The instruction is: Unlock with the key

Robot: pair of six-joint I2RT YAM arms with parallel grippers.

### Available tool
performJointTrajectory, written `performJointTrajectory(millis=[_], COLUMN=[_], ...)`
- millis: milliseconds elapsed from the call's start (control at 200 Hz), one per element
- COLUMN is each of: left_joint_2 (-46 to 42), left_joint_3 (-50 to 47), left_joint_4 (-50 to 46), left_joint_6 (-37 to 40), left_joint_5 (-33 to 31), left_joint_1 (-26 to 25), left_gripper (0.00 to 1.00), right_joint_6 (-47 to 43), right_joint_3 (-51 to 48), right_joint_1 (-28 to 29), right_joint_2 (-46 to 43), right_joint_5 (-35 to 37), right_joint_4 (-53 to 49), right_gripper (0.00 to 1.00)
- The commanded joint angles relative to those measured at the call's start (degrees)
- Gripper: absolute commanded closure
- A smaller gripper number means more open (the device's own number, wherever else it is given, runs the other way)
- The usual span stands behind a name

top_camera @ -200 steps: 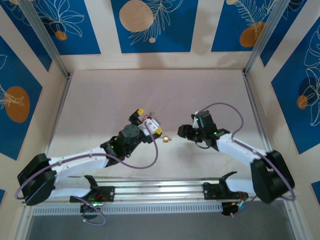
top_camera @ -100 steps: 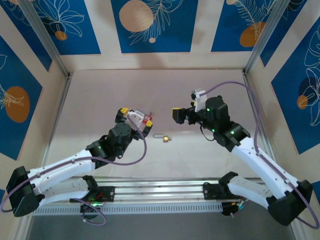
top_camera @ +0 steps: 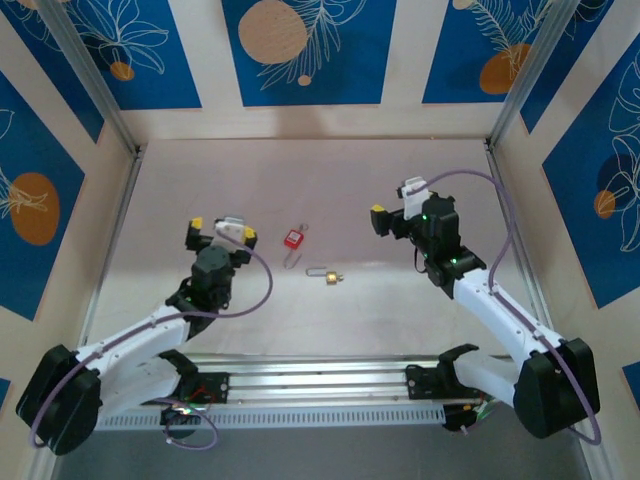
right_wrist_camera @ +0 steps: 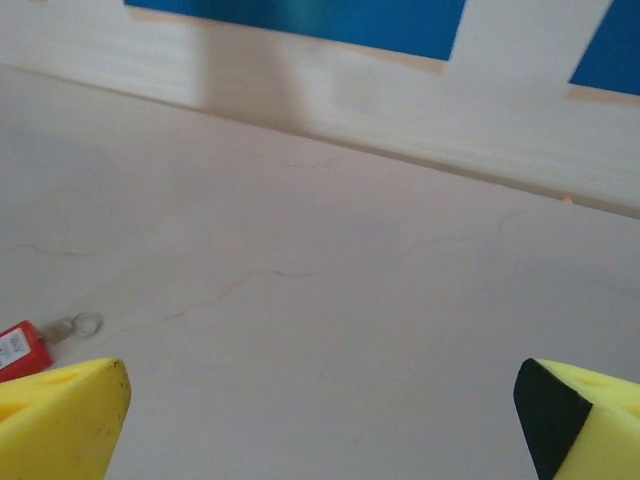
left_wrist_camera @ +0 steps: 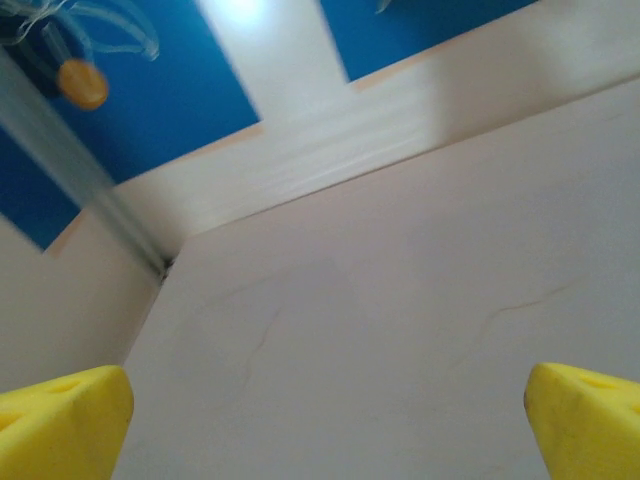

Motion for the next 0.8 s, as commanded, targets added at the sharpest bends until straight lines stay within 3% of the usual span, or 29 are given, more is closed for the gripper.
performJointTrajectory(millis=[0,120,375,435,555,610,795], left_joint_2=[2.7,11.6,34.7,32.1,33.1,35.6,32.8], left_joint_3=[-5.2,-5.4,-8.4,-9.1,-8.0,-7.1,-1.4], left_joint_4=[13.3,18.9,49.2,45.3,41.1,43.9,28.4], left_joint_6=[-3.7,-2.7,-1.4,-3.7,-7.0,-6.5,-8.6], left_joint_5=[5.8,7.7,11.3,13.2,24.0,24.1,26.8], left_joint_1=[7.0,11.2,15.9,16.6,21.4,22.1,23.7], left_gripper=[0.00,0.00,0.00,0.00,0.00,0.00,0.00], right_joint_6=[0.5,0.0,-0.4,-1.8,-1.5,-0.3,1.8], right_joint_3=[-5.6,-8.5,-13.8,-14.8,-16.5,-16.1,-17.2], right_joint_1=[-3.3,-6.1,-10.0,-10.6,-11.7,-11.8,-12.4], right_joint_2=[-2.4,-2.4,2.3,4.4,9.5,11.0,11.6], right_joint_5=[-4.7,-5.9,-7.1,-8.3,-9.3,-8.5,-6.4], right_joint_4=[12.7,15.0,22.3,25.0,31.2,31.6,32.9], right_gripper=[0.01,0.01,0.01,0.01,0.01,0.01,0.01])
